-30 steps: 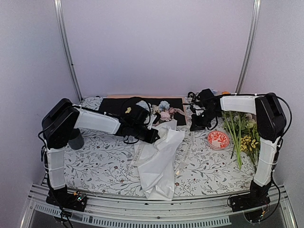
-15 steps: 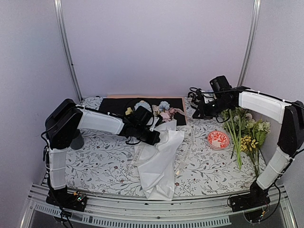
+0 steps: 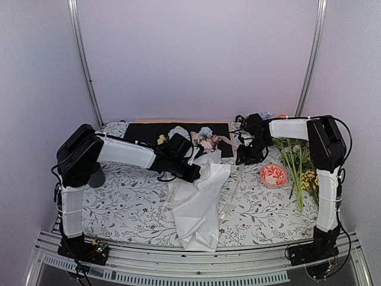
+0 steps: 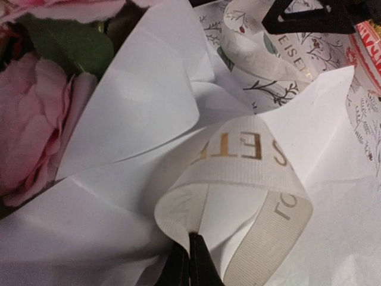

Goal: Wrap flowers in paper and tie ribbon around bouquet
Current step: Pick up the right side of the ribbon from the center of the board, then place the right side of the ribbon on the folded bouquet.

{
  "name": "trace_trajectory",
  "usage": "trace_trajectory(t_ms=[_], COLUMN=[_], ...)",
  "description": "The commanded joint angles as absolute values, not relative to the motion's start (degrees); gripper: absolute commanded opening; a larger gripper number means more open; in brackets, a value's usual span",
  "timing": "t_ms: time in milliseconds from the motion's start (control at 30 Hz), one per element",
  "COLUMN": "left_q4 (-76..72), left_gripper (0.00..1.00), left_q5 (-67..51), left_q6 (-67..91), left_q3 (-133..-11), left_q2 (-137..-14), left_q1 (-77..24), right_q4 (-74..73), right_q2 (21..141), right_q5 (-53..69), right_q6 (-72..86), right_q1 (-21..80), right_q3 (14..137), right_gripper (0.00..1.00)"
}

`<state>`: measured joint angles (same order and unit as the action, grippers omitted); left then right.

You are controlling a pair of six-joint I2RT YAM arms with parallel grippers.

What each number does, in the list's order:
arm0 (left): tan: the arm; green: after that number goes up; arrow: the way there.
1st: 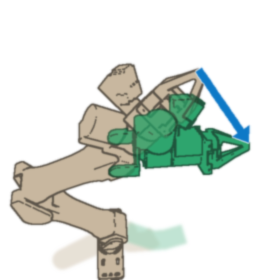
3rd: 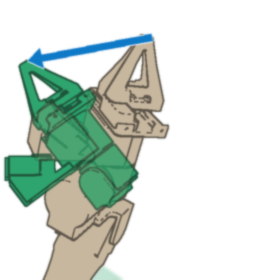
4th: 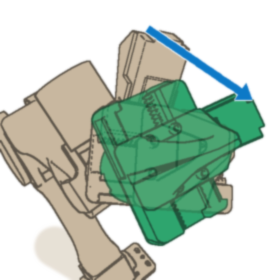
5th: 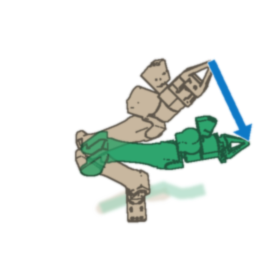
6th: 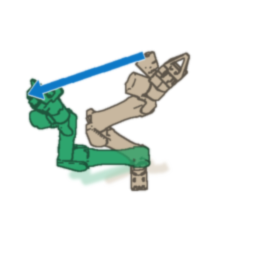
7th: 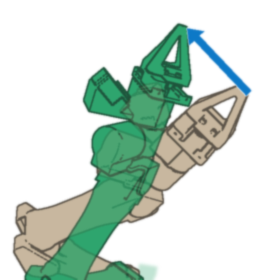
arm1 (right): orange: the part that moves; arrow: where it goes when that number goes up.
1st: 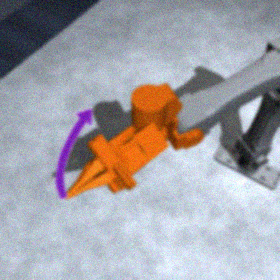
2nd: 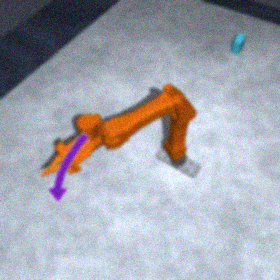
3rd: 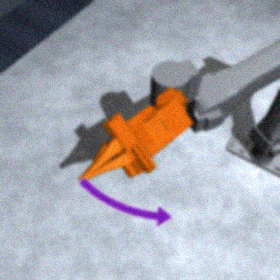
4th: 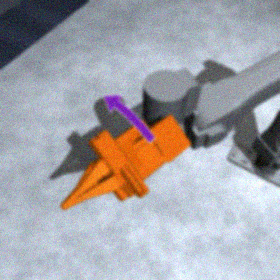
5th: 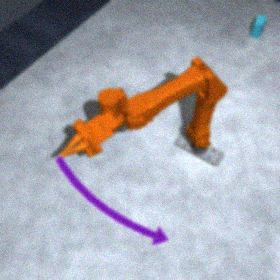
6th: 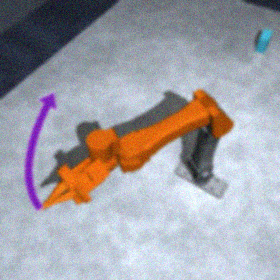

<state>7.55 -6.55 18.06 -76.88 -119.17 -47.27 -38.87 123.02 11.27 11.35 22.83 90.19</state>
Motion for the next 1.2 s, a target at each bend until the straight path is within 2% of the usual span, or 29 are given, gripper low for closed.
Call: trace_trajectory(t_ms=[0,67,100,367,500,633,700,800,867,967,1100,1167], left_q4=[10.64,10.61,10.62,10.52,10.54,10.35,10.34,10.19,10.07,9.75,8.92,8.57], left_gripper=[0.00,0.00,0.00,0.00,0.00,0.00,0.00,0.00,0.00,0.00,0.00,0.00], left_q5=[-5.34,-5.23,-5.02,-4.70,-4.57,-4.49,-4.57,-4.63,-4.54,-4.56,-5.11,-5.28], left_q6=[17.31,17.27,17.33,17.15,17.03,16.94,16.96,16.86,16.81,17.12,17.93,18.25], left_q3=[-76.77,-76.82,-76.76,-76.47,-76.49,-76.51,-76.40,-76.13,-76.04,-75.79,-75.27,-74.95], left_q2=[-120.14,-119.99,-119.97,-120.14,-120.30,-120.57,-120.67,-120.59,-120.62,-120.67,-120.59,-120.46], left_q1=[-47.74,-47.81,-47.78,-47.75,-47.74,-47.74,-47.80,-47.80,-47.75,-47.80,-47.72,-47.73], right_q4=[-38.05,-37.23,-36.72,-31.42,-34.24,-35.90,-35.79,-28.15,-14.20,8.78,2.88,-1.26], right_q2=[125.54,124.47,123.37,100.58,88.37,74.85,71.97,73.05,76.40,85.92,101.01,105.38], right_q5=[12.31,11.45,10.90,16.30,28.85,54.53,59.12,58.67,61.92,61.41,51.97,47.06], right_q6=[11.39,11.66,12.17,12.04,6.42,-2.25,-1.85,3.29,8.36,24.39,28.43,27.32], right_q1=[22.85,22.58,22.14,17.99,18.32,20.25,23.80,33.18,37.14,39.99,41.57,41.59], right_q3=[90.40,89.14,88.18,74.97,72.78,73.30,77.01,81.79,81.90,81.69,94.31,95.55], right_gripper=[0.24,0.03,0.01,0.00,0.00,0.00,0.00,0.00,0.00,0.00,0.00,0.00])
